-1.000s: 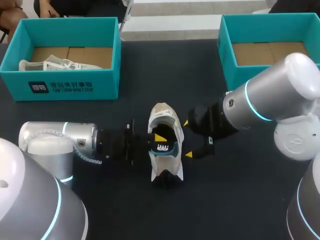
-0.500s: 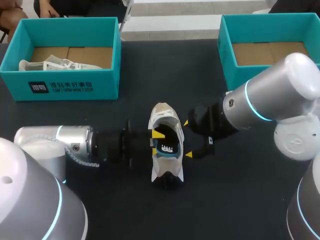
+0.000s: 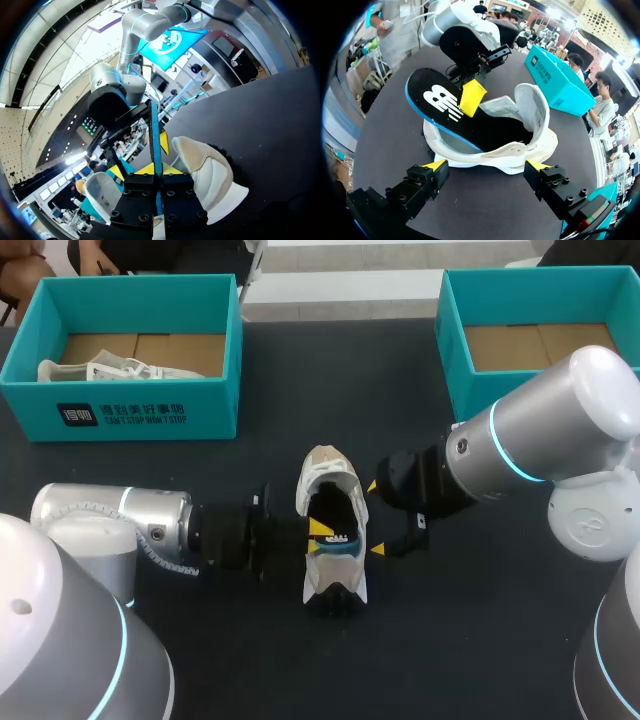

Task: Take the shoe out of the shoebox, open the shoe tongue, remove and reinsert the insole, then place the shoe into the shoebox

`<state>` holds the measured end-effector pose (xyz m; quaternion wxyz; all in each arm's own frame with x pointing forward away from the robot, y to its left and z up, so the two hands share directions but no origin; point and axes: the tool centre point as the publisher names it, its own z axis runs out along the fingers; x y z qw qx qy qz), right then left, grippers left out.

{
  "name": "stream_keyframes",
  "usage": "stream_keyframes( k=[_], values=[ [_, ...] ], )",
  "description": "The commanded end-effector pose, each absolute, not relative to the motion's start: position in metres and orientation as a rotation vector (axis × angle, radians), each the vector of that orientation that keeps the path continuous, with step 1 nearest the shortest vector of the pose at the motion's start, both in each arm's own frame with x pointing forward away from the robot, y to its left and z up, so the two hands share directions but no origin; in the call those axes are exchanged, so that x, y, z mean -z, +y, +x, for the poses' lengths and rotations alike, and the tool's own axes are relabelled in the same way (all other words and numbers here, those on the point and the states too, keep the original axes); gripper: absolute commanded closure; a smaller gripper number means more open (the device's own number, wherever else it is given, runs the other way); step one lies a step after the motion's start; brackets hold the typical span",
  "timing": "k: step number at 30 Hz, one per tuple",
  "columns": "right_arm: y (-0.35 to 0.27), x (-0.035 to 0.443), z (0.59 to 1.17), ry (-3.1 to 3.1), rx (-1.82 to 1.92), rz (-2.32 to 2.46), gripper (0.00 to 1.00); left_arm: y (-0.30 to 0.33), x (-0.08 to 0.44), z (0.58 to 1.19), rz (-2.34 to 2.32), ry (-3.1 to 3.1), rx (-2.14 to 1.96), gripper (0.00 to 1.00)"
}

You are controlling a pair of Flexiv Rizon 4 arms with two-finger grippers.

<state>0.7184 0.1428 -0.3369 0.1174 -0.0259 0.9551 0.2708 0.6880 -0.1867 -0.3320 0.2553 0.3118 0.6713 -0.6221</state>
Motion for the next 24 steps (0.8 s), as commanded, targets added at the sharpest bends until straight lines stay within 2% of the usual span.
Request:
stream_keyframes(
  k=[1, 9, 11, 14, 17, 24],
  values=[
    [0.142, 0.337, 0.717, 2.793, -0.795, -0.077, 0.0, -0.189, 0.343, 0.703, 0.879, 1.828, 1.679, 1.0],
    [0.142, 0.337, 0.717, 2.793, -0.795, -0.077, 0.0, -0.189, 0.354, 0.714, 0.955, 1.82, 1.611, 0.98],
    [0.142, 0.337, 0.717, 2.793, -0.795, -0.077, 0.0, -0.189, 0.352, 0.712, 0.943, 1.805, 1.622, 0.91],
    [0.142, 0.337, 0.717, 2.793, -0.795, -0.077, 0.0, -0.189, 0.344, 0.708, 0.924, 1.777, 1.637, 0.72],
    [0.142, 0.337, 0.717, 2.793, -0.795, -0.077, 0.0, -0.186, 0.335, 0.705, 0.909, 1.75, 1.646, 0.69],
    [0.142, 0.337, 0.717, 2.793, -0.795, -0.077, 0.0, -0.184, 0.315, 0.691, 0.908, 1.699, 1.662, 0.72]
  ],
)
